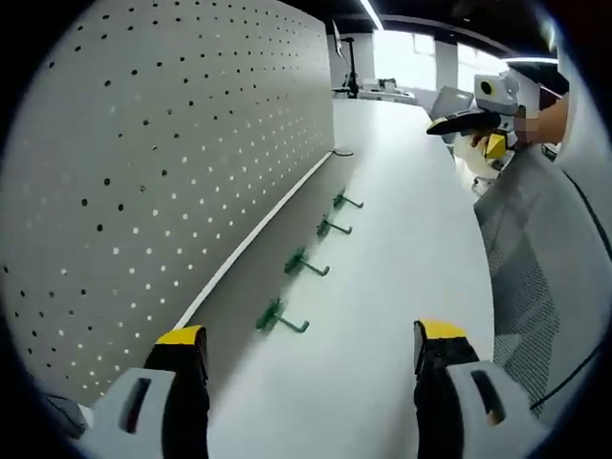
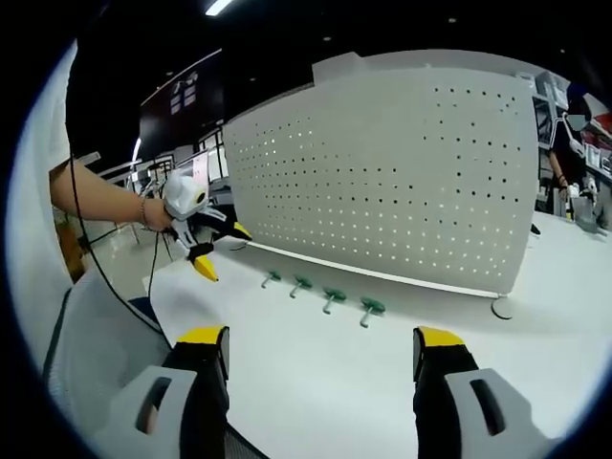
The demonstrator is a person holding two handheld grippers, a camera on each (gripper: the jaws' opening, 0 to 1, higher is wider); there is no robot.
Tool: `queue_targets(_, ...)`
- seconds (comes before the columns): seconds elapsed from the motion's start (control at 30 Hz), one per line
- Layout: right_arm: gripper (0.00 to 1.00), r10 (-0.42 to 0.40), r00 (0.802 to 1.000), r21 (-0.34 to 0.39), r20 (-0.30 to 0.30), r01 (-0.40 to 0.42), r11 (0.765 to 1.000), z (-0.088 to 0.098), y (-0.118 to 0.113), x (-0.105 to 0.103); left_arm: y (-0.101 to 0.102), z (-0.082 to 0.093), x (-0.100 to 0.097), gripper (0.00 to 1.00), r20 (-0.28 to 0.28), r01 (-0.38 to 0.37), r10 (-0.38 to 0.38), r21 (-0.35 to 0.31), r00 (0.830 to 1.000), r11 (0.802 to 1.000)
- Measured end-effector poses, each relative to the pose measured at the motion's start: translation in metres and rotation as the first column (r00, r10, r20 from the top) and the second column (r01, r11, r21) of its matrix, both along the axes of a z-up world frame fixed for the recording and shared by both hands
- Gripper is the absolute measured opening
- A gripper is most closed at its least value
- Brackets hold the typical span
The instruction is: Insert the hook assembly into the mounting plate slot until the hook locks in place.
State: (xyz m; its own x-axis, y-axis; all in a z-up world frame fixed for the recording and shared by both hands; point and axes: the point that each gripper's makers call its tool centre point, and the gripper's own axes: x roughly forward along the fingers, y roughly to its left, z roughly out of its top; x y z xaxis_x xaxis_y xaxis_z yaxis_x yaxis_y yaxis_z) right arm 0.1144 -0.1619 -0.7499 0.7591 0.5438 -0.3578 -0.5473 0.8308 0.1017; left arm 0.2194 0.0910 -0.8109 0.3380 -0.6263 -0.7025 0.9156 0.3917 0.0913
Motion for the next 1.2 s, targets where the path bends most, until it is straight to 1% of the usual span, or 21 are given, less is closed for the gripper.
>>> queue_targets(0.07,0.76,0.0,1.0,0.005,-0.003,0.0,1.0,0.0,0.0,-0.001,-0.002,-0.001,0.003,0.92,0.01,0.031,-0.031,0.03,0.999,0.999)
queue_targets(0.17,0.76,0.004,1.0,0.011,-0.001,-0.004,1.0,0.0,0.002,-0.002,-0.007,-0.001,0.008,0.92,0.007,0.042,-0.043,0.032,0.999,0.999)
queue_targets(0.23,0.76,0.008,1.0,0.004,-0.003,-0.008,1.0,-0.001,0.003,-0.003,-0.011,-0.003,0.011,0.92,0.003,0.068,-0.069,0.051,0.998,0.996)
queue_targets(0.27,0.76,0.011,1.0,0.002,-0.002,-0.011,1.0,-0.001,0.004,-0.004,-0.012,-0.005,0.012,0.92,0.007,0.095,-0.096,0.073,0.995,0.993)
queue_targets(0.4,0.76,0.017,1.0,0.001,-0.005,-0.017,1.0,-0.001,0.004,-0.005,-0.014,-0.011,0.017,0.91,-0.008,0.148,-0.148,0.104,0.989,0.984)
queue_targets(0.43,0.76,0.016,1.0,0.004,-0.003,-0.016,1.0,-0.001,0.004,-0.005,-0.015,-0.011,0.021,0.91,-0.002,0.151,-0.152,0.106,0.988,0.983)
queue_targets(0.53,0.76,0.012,1.0,0.004,-0.006,-0.012,1.0,-0.002,0.003,-0.006,-0.016,-0.011,0.025,0.91,-0.018,0.177,-0.176,0.115,0.984,0.978)
queue_targets(0.7,0.76,0.014,1.0,-0.001,-0.008,-0.014,1.0,-0.004,0.002,-0.007,-0.015,-0.017,0.032,0.89,-0.033,0.228,-0.225,0.162,0.974,0.96)
queue_targets(0.77,0.76,0.013,1.0,0.0,-0.008,-0.013,1.0,-0.003,0.001,-0.007,-0.015,-0.018,0.033,0.89,-0.038,0.243,-0.24,0.166,0.97,0.956)
queue_targets(0.83,0.76,0.011,1.0,0.002,-0.008,-0.011,1.0,-0.003,0.001,-0.007,-0.016,-0.019,0.033,0.88,-0.049,0.271,-0.266,0.174,0.963,0.947)
queue_targets(0.93,0.76,0.015,1.0,0.001,-0.009,-0.015,1.0,-0.004,0.002,-0.008,-0.011,-0.024,0.031,0.87,-0.056,0.362,-0.359,0.237,0.932,0.902)
queue_targets(0.97,0.76,0.015,1.0,0.002,-0.009,-0.015,1.0,-0.004,0.003,-0.008,-0.011,-0.024,0.033,0.86,-0.05,0.359,-0.358,0.238,0.933,0.902)
queue_targets(1.0,0.76,0.014,1.0,0.006,-0.01,-0.014,1.0,-0.004,0.003,-0.008,-0.014,-0.023,0.034,0.83,-0.041,0.368,-0.368,0.227,0.929,0.902)
queue_targets(1.03,0.76,0.014,1.0,0.01,-0.013,-0.014,1.0,-0.004,0.004,-0.008,-0.014,-0.023,0.035,0.82,-0.048,0.37,-0.369,0.224,0.928,0.902)
queue_targets(1.07,0.76,0.014,1.0,0.015,-0.017,-0.013,1.0,-0.004,0.005,-0.008,-0.013,-0.026,0.034,0.82,-0.068,0.38,-0.375,0.233,0.925,0.895)
queue_targets(1.1,0.76,0.014,1.0,0.016,-0.016,-0.014,1.0,-0.004,0.005,-0.009,-0.012,-0.028,0.034,0.83,-0.071,0.395,-0.39,0.249,0.918,0.885)
queue_targets(1.13,0.76,0.015,1.0,0.017,-0.016,-0.014,1.0,-0.004,0.006,-0.009,-0.011,-0.029,0.036,0.83,-0.061,0.415,-0.415,0.271,0.908,0.868)
queue_targets(1.17,0.76,0.016,1.0,0.018,-0.017,-0.015,1.0,-0.004,0.007,-0.009,-0.009,-0.031,0.035,0.82,-0.071,0.428,-0.427,0.287,0.902,0.857)
queue_targets(1.2,0.76,0.016,1.0,0.019,-0.017,-0.016,1.0,-0.004,0.007,-0.009,-0.01,-0.032,0.035,0.83,-0.076,0.432,-0.429,0.285,0.9,0.856)
